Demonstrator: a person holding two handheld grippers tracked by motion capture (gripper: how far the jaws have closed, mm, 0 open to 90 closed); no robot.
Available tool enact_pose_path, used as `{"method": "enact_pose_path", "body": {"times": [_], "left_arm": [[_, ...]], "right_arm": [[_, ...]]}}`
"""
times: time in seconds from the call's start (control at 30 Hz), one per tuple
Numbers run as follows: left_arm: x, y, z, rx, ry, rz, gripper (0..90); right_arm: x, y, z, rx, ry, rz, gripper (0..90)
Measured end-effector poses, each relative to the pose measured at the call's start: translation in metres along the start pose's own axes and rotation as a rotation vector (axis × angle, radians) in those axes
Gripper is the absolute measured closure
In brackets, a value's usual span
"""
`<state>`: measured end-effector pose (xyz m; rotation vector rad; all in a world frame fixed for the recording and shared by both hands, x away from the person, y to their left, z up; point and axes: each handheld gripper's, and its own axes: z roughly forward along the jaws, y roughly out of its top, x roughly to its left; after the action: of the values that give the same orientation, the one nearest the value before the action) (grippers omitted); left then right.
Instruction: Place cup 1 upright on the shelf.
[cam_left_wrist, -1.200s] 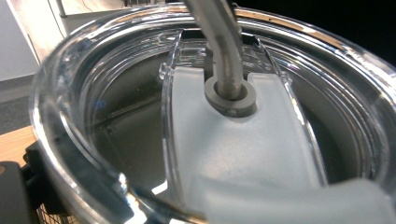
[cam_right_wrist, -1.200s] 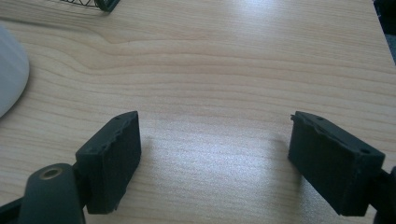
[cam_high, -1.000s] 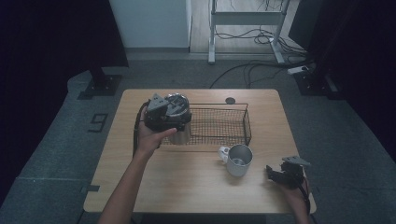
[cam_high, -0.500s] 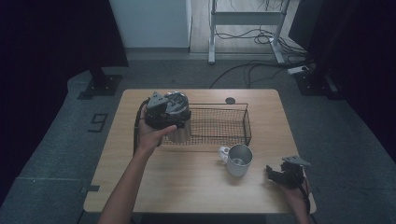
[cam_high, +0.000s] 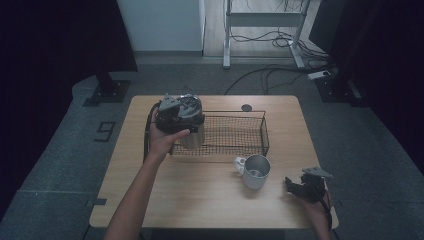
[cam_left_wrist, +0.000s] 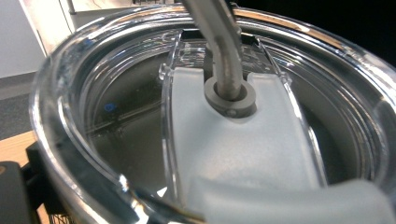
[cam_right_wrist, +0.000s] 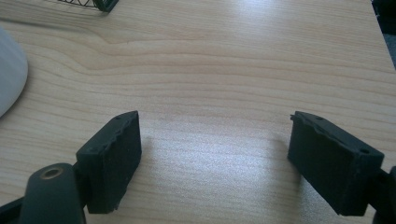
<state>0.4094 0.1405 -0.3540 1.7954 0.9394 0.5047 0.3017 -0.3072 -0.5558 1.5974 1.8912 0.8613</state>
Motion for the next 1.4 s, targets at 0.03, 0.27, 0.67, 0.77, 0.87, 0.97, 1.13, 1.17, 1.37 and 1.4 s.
{"method": "enact_pose_path", "body": {"times": [0.03,0.27,0.67,0.77,0.87,0.97,1.13,1.17,1.37,1.4], "left_arm": [[0.000,0.000,0.001,-0.001,0.002,-0.001,3.2],[0.007,-0.001,0.009,0.014,0.006,-0.007,3.2],[0.009,-0.002,0.019,0.026,0.017,-0.020,3.2],[0.009,-0.001,0.022,0.028,0.017,-0.021,3.2],[0.010,0.000,0.026,0.034,0.021,-0.018,3.2],[0.010,0.000,0.029,0.036,0.022,-0.020,3.2],[0.009,0.001,0.033,0.041,0.023,-0.017,3.2],[0.009,0.001,0.034,0.040,0.021,-0.018,3.2],[0.012,0.003,0.036,0.044,0.035,-0.017,3.2],[0.012,0.003,0.036,0.044,0.037,-0.018,3.3]], "right_arm": [[0.000,0.000,0.000,0.000,-0.001,0.001,17.1],[0.000,0.000,0.000,0.000,0.000,0.001,17.1],[0.000,0.000,0.000,0.000,0.000,0.002,17.1],[0.000,0.000,0.000,0.000,0.000,0.002,17.1],[0.000,0.000,0.000,0.000,0.001,0.002,17.1],[0.000,0.000,0.000,-0.001,0.001,0.002,17.1],[0.000,0.000,0.000,0.000,0.001,0.003,17.1],[0.000,0.000,0.000,0.000,0.001,0.003,17.1],[0.000,0.000,0.000,0.001,0.001,0.003,17.1],[0.000,0.000,0.000,0.001,0.001,0.003,17.1]]}}
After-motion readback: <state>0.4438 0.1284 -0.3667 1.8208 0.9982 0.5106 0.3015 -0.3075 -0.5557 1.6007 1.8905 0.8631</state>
